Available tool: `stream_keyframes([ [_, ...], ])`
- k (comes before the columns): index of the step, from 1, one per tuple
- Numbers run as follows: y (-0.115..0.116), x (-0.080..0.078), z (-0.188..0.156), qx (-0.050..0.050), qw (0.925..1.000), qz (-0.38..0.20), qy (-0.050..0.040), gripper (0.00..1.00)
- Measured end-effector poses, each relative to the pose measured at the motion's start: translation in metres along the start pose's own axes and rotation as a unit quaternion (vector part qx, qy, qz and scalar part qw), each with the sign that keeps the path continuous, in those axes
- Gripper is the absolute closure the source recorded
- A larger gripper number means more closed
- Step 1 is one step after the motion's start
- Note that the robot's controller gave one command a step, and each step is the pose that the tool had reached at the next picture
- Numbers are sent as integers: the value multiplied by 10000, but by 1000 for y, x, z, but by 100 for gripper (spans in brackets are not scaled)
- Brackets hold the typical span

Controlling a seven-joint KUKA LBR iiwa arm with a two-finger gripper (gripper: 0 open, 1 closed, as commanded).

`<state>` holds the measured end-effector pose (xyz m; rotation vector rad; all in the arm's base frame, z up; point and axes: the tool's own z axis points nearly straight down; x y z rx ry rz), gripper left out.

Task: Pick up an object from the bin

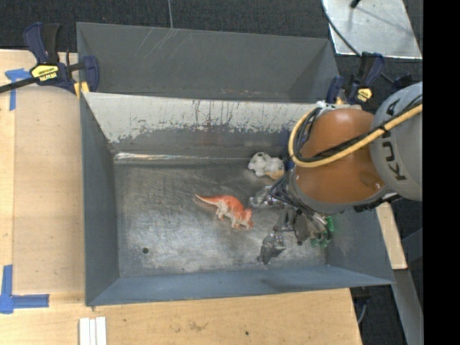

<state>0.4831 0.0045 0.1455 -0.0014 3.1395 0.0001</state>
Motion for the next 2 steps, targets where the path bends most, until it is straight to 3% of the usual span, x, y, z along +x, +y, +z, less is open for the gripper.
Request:
stream_keyframes([
  [1, 15, -46, 30, -3, 9955, 943, -19, 0],
  [2, 14, -59, 24, 0, 9917, 1289, 5, 0],
])
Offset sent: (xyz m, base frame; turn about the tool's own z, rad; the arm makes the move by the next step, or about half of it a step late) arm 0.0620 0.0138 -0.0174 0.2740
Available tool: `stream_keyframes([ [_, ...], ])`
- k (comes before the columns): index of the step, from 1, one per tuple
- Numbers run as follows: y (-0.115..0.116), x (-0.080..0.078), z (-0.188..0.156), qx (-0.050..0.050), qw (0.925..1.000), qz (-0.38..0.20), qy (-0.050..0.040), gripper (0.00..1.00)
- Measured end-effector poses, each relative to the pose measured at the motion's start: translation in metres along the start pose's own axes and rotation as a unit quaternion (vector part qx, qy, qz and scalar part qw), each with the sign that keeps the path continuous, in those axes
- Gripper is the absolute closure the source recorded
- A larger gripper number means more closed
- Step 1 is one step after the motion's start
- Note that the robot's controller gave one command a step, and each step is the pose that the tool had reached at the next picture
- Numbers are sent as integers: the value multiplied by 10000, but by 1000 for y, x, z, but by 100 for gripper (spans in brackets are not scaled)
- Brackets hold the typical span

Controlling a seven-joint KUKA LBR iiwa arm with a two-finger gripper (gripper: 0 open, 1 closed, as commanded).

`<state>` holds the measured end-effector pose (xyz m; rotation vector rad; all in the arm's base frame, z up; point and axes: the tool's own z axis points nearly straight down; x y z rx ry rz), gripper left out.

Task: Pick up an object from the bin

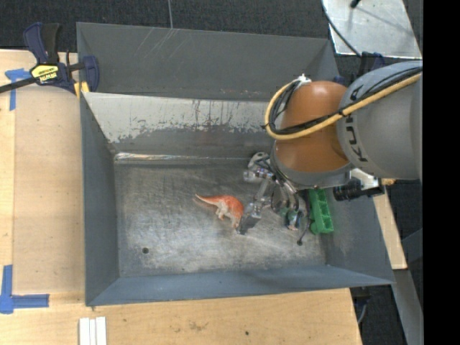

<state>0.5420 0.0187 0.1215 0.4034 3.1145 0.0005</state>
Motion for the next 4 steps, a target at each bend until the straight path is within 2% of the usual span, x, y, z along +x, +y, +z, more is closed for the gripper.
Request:
stream_keyframes([
  [1, 4, 4, 5, 1, 10000, 42, -20, 0],
  [2, 18, 7, 51, -5, 9986, 529, -23, 0],
  [3, 12, -1, 45, -44, 9978, 655, -100, 100],
  [4, 12, -1, 45, -44, 9978, 654, -100, 100],
])
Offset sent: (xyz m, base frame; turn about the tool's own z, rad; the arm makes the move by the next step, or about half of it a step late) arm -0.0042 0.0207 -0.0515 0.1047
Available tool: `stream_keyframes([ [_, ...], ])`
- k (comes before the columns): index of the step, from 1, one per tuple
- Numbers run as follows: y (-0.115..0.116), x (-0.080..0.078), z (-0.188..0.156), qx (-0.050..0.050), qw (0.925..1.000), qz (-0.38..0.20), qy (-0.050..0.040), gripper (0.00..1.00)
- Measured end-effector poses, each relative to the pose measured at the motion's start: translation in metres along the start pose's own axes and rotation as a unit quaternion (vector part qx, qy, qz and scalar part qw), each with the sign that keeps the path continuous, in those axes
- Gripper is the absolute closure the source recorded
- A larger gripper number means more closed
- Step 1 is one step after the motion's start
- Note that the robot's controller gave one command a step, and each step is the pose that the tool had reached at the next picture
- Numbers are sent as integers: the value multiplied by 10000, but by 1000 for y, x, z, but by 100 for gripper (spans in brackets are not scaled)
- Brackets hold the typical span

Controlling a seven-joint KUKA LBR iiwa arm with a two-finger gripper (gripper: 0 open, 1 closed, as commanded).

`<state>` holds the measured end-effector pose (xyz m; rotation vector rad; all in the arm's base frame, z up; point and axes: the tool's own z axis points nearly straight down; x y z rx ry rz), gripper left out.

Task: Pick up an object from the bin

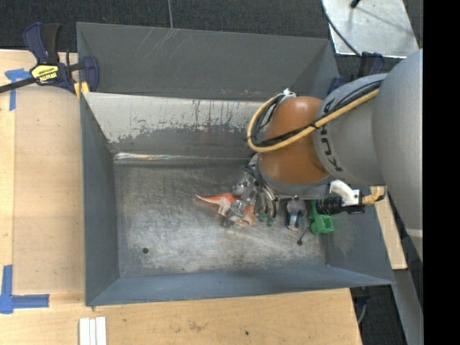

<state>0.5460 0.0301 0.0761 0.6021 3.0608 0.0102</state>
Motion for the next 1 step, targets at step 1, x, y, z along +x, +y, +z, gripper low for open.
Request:
stream_keyframes([
  [1, 0, 0, -1, 7, 10000, -3, 15, 100],
])
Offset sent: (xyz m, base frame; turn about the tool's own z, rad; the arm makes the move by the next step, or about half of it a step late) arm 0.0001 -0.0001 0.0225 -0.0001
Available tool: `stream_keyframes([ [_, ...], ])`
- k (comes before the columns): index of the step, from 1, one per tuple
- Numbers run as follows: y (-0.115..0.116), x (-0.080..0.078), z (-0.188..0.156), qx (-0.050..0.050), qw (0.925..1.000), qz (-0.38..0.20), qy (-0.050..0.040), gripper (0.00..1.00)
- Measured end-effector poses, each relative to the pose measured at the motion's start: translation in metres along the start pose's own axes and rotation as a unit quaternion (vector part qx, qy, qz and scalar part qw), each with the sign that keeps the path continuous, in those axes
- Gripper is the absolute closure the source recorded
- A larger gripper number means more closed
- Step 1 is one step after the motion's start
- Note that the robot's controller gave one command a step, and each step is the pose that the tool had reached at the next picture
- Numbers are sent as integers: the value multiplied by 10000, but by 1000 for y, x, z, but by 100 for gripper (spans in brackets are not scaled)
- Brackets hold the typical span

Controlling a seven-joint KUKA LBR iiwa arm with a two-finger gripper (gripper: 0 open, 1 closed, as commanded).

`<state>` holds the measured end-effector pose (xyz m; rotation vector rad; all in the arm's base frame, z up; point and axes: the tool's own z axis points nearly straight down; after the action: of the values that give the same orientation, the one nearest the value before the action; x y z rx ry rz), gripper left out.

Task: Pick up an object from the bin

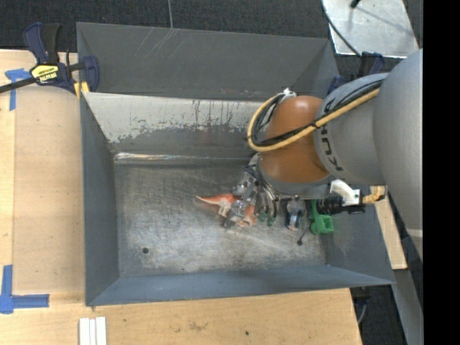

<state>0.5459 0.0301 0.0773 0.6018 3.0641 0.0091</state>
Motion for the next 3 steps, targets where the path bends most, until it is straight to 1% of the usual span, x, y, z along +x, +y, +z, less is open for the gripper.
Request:
stream_keyframes([
  [1, -1, 1, -5, 34, 10000, -5, 60, 100],
  [3, -2, 2, -17, 53, 9999, -8, 99, 100],
])
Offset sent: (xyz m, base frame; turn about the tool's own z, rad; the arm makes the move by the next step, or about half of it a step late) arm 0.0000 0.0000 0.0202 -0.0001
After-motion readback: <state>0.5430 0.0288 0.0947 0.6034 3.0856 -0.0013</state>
